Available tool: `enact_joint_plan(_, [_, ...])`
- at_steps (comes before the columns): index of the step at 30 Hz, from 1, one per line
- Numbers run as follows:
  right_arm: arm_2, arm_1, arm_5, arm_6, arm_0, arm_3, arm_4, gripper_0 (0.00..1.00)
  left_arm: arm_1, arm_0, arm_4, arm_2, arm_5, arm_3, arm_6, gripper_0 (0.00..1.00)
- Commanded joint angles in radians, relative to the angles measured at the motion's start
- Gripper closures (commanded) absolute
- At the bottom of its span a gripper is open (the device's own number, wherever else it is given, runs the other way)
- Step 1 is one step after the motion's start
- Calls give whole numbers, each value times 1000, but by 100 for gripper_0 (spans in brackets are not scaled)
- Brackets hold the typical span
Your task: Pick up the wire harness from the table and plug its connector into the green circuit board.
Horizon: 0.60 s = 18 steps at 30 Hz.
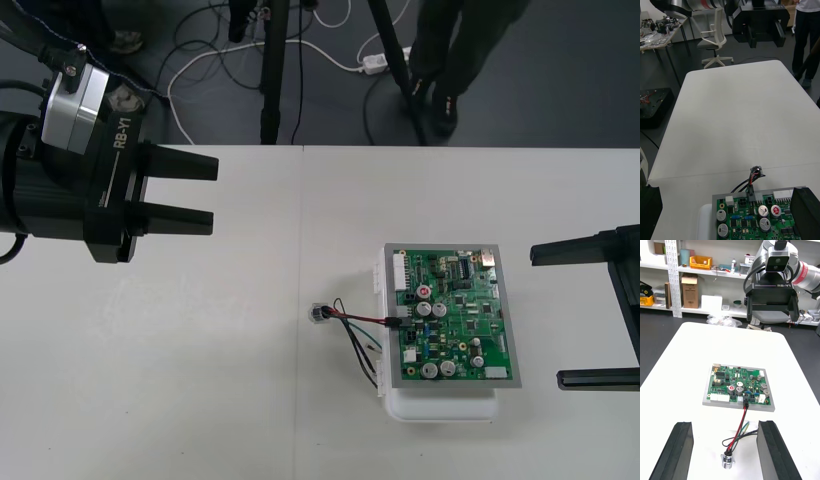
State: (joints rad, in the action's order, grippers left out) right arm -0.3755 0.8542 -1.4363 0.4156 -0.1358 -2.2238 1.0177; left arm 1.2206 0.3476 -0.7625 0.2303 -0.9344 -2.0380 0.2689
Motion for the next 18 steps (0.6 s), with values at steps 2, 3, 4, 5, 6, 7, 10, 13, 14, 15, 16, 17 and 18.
enact_joint_plan(2, [-31, 11, -6, -35, 13, -2, -16, 0, 34, 28, 9, -28, 40, -22, -14, 50])
enact_joint_plan(3, [-31, 11, -6, -35, 13, -2, -16, 0, 34, 28, 9, -28, 40, -22, -14, 50])
enact_joint_plan(4, [-31, 11, -6, -35, 13, -2, -16, 0, 34, 28, 9, -28, 40, -22, -14, 50])
enact_joint_plan(5, [-31, 11, -6, -35, 13, -2, -16, 0, 34, 28, 9, -28, 40, -22, -14, 50])
enact_joint_plan(6, [-31, 11, -6, -35, 13, -2, -16, 0, 34, 28, 9, -28, 40, -22, -14, 50])
enact_joint_plan(7, [-31, 11, -6, -35, 13, -2, -16, 0, 34, 28, 9, -28, 40, -22, -14, 50])
enact_joint_plan(10, [-31, 11, -6, -35, 13, -2, -16, 0, 34, 28, 9, -28, 40, -22, -14, 50])
enact_joint_plan(13, [-31, 11, -6, -35, 13, -2, -16, 0, 34, 28, 9, -28, 40, -22, -14, 50])
enact_joint_plan(14, [-31, 11, -6, -35, 13, -2, -16, 0, 34, 28, 9, -28, 40, -22, -14, 50])
enact_joint_plan(15, [-31, 11, -6, -35, 13, -2, -16, 0, 34, 28, 9, -28, 40, -22, -14, 50])
enact_joint_plan(16, [-31, 11, -6, -35, 13, -2, -16, 0, 34, 28, 9, -28, 40, -22, -14, 50])
enact_joint_plan(17, [-31, 11, -6, -35, 13, -2, -16, 0, 34, 28, 9, -28, 40, -22, -14, 50])
enact_joint_plan(18, [-31, 11, -6, -35, 13, -2, -16, 0, 34, 28, 9, -28, 40, -22, -14, 50])
